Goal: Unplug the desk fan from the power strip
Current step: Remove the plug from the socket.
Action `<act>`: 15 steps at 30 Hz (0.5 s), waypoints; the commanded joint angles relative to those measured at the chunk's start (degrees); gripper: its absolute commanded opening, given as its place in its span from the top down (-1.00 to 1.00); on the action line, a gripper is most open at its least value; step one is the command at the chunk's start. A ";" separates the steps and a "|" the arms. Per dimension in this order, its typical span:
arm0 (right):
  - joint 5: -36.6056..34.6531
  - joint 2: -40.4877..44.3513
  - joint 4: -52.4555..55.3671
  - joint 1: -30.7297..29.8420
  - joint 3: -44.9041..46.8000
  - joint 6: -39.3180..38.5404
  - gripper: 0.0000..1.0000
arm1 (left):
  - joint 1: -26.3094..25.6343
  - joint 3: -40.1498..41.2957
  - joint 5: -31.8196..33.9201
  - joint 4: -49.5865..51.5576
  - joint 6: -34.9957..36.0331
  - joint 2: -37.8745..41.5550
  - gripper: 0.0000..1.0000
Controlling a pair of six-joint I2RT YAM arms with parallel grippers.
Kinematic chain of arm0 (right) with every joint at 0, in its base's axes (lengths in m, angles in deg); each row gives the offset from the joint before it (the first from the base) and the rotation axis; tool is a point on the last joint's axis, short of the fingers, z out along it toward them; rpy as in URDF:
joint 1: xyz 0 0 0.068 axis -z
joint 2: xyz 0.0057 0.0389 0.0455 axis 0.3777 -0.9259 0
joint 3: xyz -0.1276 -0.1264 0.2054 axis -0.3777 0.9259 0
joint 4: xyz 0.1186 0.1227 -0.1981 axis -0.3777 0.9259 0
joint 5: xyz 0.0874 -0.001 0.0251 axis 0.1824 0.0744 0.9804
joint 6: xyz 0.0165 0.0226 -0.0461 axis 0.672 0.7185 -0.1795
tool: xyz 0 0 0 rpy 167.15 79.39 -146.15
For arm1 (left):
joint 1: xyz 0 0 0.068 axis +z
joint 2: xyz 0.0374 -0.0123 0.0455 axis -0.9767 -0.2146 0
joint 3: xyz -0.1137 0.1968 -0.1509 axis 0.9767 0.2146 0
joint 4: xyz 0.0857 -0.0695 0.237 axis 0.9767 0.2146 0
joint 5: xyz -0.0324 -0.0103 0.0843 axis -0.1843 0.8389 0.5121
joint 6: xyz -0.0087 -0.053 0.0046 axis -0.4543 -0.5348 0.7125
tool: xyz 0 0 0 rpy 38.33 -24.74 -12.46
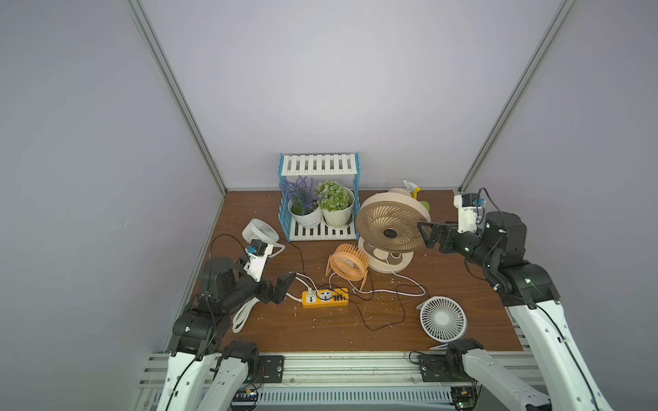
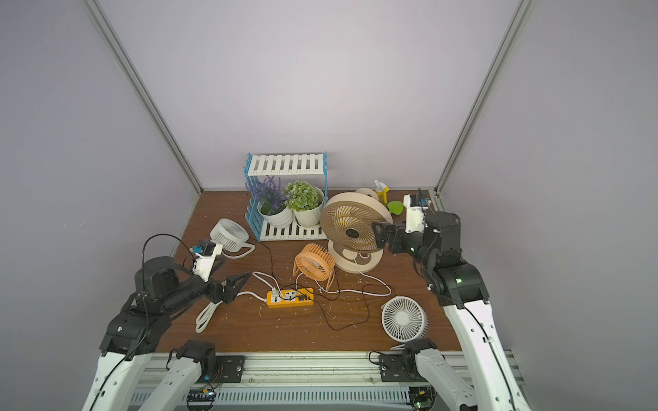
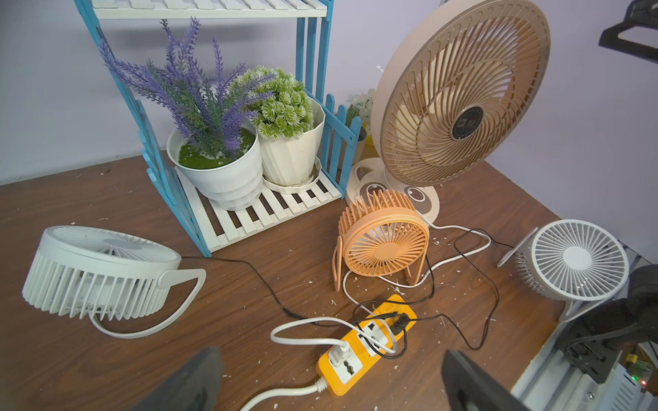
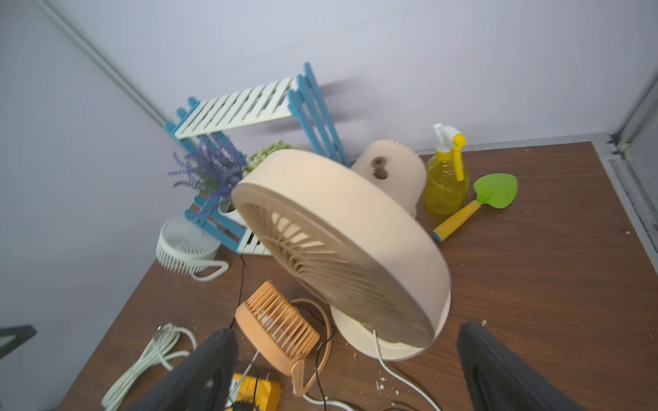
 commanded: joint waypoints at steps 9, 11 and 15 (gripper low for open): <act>-11.23 -8.44 13.67 -24.79 -1.69 0.16 -0.98 | -0.43 -0.85 -1.29 1.30 -3.75 1.05 -0.95; -11.97 -8.34 10.96 -27.75 0.82 2.48 -0.98 | -0.43 -0.13 -1.27 1.34 -8.14 -0.52 -0.92; -13.21 -8.43 4.62 -30.62 4.44 6.78 -0.98 | -0.53 0.01 0.00 2.16 -20.20 -5.47 -0.74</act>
